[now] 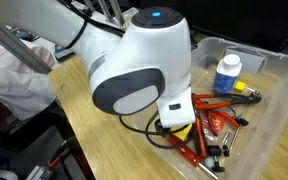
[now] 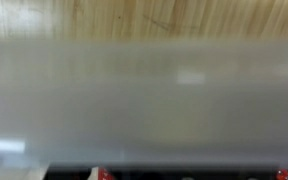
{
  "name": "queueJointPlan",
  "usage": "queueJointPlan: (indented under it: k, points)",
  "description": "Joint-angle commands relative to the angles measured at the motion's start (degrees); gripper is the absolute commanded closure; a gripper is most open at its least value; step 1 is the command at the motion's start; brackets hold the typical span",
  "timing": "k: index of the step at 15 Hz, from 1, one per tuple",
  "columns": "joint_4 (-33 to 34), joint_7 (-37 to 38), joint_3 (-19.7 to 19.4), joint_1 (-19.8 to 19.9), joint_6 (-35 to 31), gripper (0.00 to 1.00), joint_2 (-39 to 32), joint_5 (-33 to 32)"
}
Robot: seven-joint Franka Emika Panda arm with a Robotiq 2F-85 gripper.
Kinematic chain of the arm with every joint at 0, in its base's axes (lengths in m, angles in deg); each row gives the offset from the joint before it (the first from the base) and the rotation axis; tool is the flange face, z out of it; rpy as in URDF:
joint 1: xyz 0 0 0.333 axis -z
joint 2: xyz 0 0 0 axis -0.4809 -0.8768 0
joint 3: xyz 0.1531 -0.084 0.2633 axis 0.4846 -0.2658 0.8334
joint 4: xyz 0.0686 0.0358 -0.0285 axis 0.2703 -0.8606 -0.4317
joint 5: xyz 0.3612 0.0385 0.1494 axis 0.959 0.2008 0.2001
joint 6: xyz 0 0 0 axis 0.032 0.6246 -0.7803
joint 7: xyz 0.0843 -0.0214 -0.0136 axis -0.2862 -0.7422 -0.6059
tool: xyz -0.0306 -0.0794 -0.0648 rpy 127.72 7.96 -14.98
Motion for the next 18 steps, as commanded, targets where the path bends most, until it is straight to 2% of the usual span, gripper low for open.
queueJointPlan:
  k: [1, 8, 13, 14, 15, 16, 18]
  points:
    - [-1.2, 1.72, -2.05, -2.04, -2.58, 0.0, -0.21, -2.12]
    - [-2.3, 6.71, -4.99, -5.55, -2.55, 0.0, -0.55, -7.12]
    - [-2.5, 9.42, -5.96, -6.66, -2.48, 0.0, -0.51, -9.52]
    - [-2.53, 9.51, -5.93, -6.67, -2.52, 0.07, -0.48, -9.68]
    - [-2.53, 9.52, -5.88, -6.64, -2.58, 0.22, -0.47, -9.81]
    - [-2.55, 9.35, -5.71, -6.54, -3.11, 0.32, -0.38, -9.72]
    - [-2.62, 9.18, -5.5, -6.43, -3.81, 0.45, -0.25, -9.44]
